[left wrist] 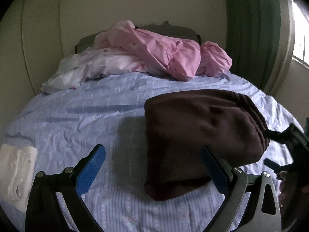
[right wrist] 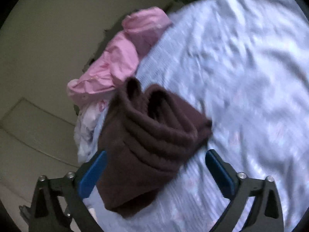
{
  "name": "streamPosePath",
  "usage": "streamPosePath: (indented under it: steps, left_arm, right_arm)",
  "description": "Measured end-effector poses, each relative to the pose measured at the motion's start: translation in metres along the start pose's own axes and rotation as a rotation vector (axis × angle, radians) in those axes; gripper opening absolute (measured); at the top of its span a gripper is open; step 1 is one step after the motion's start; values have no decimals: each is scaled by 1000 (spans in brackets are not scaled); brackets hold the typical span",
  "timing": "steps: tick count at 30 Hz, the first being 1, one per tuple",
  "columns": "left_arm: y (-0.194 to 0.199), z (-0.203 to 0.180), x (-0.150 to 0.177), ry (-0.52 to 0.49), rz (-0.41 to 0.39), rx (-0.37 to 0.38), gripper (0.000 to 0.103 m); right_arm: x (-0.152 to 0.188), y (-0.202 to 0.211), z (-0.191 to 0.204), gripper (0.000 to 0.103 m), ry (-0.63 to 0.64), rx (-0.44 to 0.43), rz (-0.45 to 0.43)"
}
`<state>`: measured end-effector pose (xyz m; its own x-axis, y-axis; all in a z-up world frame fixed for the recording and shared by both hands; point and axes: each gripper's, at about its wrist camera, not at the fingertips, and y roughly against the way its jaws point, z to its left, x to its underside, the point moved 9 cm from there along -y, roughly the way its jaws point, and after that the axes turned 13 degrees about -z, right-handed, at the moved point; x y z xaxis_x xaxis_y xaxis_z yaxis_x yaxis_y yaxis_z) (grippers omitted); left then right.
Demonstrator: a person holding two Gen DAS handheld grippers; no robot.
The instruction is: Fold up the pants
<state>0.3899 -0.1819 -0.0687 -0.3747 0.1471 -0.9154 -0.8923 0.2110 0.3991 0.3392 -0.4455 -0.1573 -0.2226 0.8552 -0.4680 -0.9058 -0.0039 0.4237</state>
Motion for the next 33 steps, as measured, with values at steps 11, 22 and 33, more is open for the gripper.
streamPosePath:
  steps: [11, 22, 33]
  left_arm:
    - [-19, -18, 26, -60, 55, -3, 100]
    - [-33, -11, 30, -34, 55, -31, 100]
    - [-87, 11, 0, 130, 200, 121, 100]
  right_arm:
    - [18, -44, -29, 103, -190, -110, 56]
    - [13, -75, -33, 103, -190, -115, 54]
    - [-5, -79, -27, 103, -83, -4, -72]
